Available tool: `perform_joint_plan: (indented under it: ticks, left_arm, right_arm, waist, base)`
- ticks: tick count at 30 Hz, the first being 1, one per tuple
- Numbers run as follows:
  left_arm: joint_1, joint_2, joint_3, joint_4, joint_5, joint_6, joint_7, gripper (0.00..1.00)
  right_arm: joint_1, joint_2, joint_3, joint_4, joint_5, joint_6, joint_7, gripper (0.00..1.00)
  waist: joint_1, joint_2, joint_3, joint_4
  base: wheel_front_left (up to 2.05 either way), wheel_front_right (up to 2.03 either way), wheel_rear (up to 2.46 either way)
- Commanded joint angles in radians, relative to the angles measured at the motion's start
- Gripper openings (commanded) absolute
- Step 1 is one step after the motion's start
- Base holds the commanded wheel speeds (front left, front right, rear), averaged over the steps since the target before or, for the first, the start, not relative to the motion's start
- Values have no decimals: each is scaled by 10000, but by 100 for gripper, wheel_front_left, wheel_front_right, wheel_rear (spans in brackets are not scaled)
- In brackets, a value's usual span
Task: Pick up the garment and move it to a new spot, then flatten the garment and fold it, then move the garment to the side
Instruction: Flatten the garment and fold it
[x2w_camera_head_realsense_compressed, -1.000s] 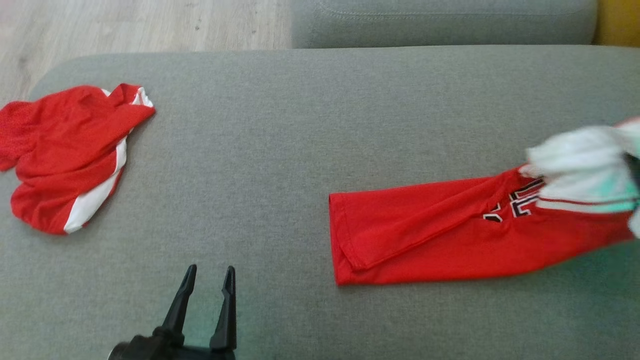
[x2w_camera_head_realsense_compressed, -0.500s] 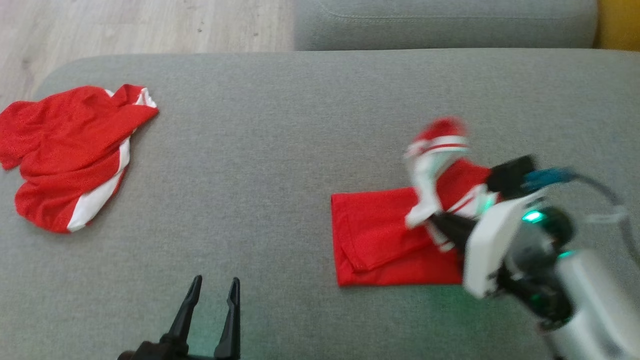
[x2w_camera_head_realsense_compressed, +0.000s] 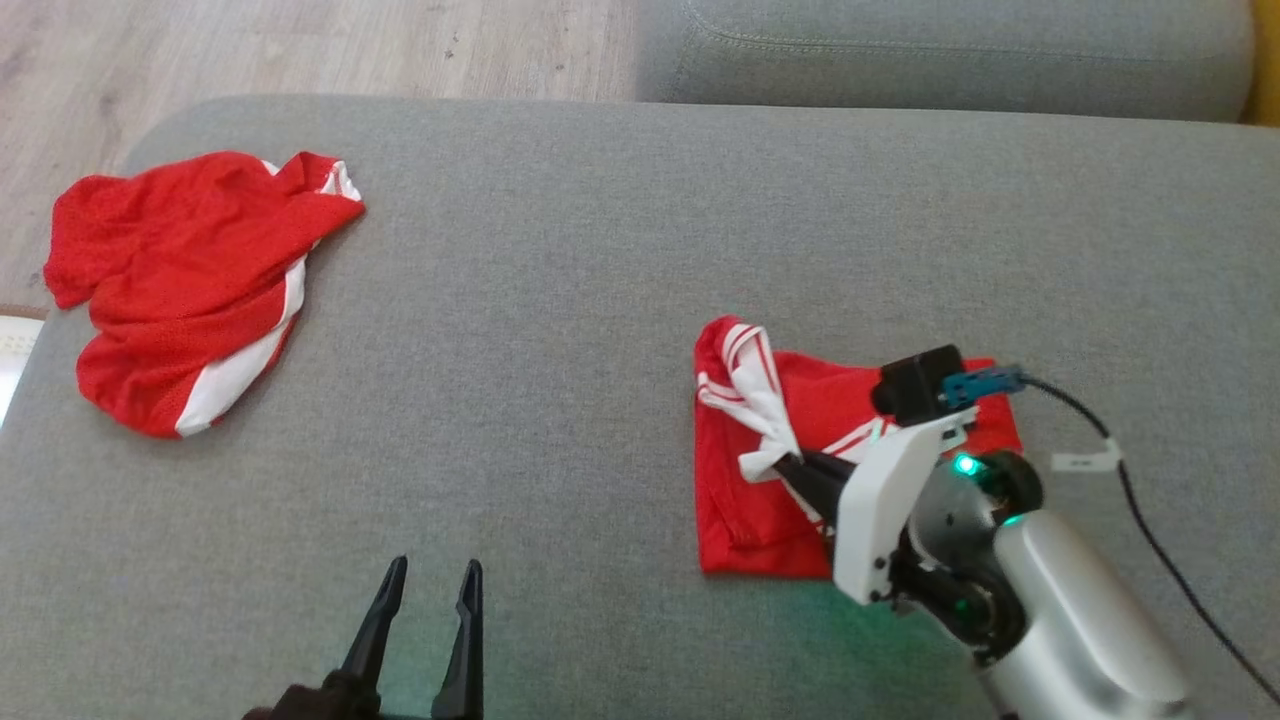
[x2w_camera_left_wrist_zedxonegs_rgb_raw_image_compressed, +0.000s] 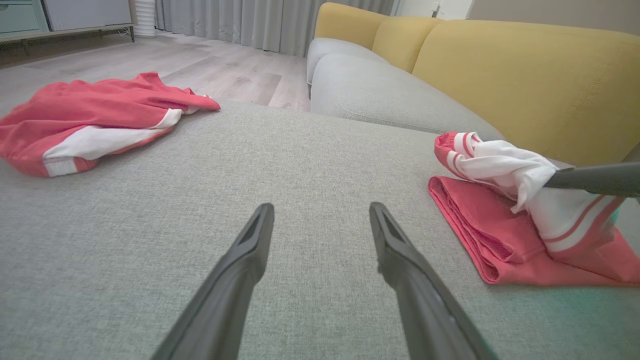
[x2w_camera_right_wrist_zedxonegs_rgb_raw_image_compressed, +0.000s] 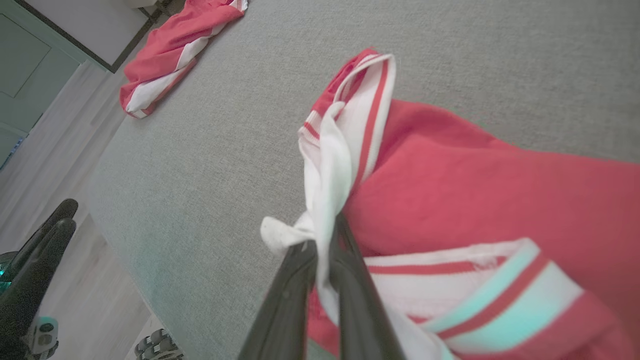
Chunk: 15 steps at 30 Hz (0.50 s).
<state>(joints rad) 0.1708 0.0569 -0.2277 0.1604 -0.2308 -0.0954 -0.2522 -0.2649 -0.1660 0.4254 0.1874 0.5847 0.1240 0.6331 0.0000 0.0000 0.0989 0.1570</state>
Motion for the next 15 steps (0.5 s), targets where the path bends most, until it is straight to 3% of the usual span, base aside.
perform_joint_plan:
  ticks: [1, 2, 3, 4, 5, 11, 15]
  left_arm:
    - [-253, -65, 226, -213, -60, 75, -95, 100]
    - [-238, -66, 223, -206, -68, 87, -95, 100]
    - [-227, -66, 222, -201, -74, 97, -95, 100]
    - [-223, -66, 225, -199, -72, 103, -95, 100]
    - [-228, -66, 228, -194, -71, 105, -95, 100]
    - [-259, -66, 358, -117, 0, 78, -95, 100]
    - [-217, -66, 421, -99, 38, 57, -95, 100]
  right_arm:
    - [-424, 277, 167, -248, -129, 67, -156, 0]
    - [-419, 387, 159, -168, -146, 67, -208, 0]
    - [-414, 504, 109, -101, -162, 67, -300, 29]
    - [-417, 619, 48, -65, -195, 67, -436, 71]
    - [-405, 730, 1, -31, -170, 67, -544, 100]
    - [-112, 1109, -341, -811, 996, 67, -1969, 100]
    - [183, 1114, -716, -1347, 966, 67, -2730, 100]
  waist:
    - [0, 0, -16, -5]
    - [0, 0, -22, -20]
    - [0, 0, -24, -42]
    - [0, 0, -15, -71]
    - [0, 0, -13, -98]
    - [0, 0, -112, -376]
    - [0, 0, -189, -539]
  base:
    - [0, 0, 0]
    - [0, 0, 0]
    - [0, 0, 0]
    - [0, 0, 0]
    - [0, 0, 0]
    - [0, 0, 0]
    - [0, 0, 0]
